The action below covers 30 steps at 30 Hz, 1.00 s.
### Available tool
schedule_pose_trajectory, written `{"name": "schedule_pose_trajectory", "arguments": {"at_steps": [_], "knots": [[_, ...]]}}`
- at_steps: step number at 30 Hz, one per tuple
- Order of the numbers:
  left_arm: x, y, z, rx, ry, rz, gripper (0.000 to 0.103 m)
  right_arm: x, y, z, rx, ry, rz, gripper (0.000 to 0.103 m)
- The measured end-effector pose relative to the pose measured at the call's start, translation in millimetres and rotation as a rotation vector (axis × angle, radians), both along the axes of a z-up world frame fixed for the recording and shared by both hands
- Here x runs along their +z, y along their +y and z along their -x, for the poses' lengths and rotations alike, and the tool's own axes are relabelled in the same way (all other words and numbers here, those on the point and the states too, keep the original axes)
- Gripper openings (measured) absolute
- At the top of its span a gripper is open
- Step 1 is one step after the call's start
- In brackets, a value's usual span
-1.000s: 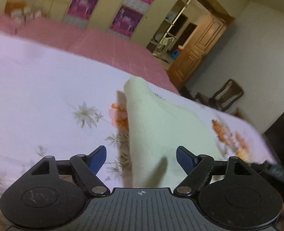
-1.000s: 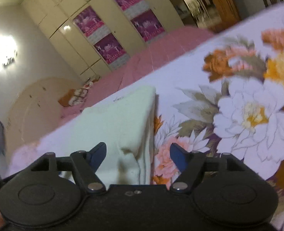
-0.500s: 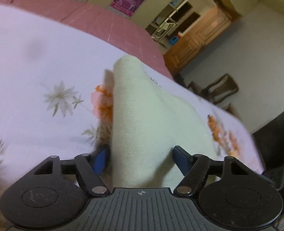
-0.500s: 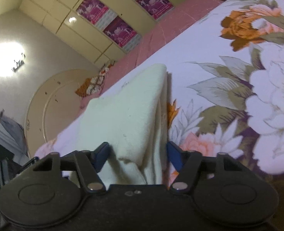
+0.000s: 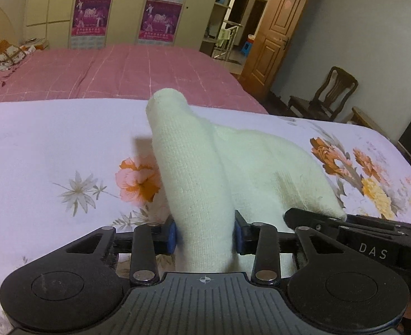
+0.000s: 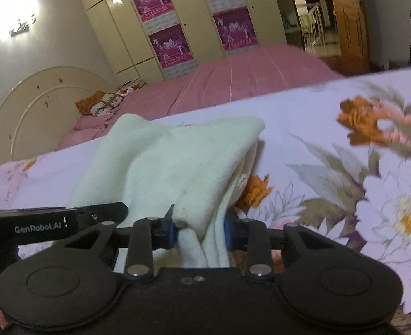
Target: Fold small clothes
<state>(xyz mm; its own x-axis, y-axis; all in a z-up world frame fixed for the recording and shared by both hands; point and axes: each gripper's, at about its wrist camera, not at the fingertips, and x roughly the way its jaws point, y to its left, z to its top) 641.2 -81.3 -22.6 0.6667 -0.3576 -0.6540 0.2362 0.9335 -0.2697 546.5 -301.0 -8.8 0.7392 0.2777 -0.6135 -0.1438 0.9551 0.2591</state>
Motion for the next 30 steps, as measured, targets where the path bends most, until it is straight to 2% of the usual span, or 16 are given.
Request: {"name": "schedule_pose_trajectory", "arguments": {"at_steps": [7,14,22,30], "knots": [[18,17,21,-0.002,-0.043,-0.028,0.037,20,7,11,0.03,-0.037,0.044,0.029],[40,48,44,0.03,-0.079,-0.04,0.037,41,40,24,0.075,-0.071,0.055,0.029],[55,120,82,0.107,-0.092,-0.067,0.037,57,106,46,0.168,-0.108,0.053,0.029],[46,190,119,0.17,-0.074,-0.107,0.038,53,181,70,0.272,-0.101,0.047,0.028]]}}
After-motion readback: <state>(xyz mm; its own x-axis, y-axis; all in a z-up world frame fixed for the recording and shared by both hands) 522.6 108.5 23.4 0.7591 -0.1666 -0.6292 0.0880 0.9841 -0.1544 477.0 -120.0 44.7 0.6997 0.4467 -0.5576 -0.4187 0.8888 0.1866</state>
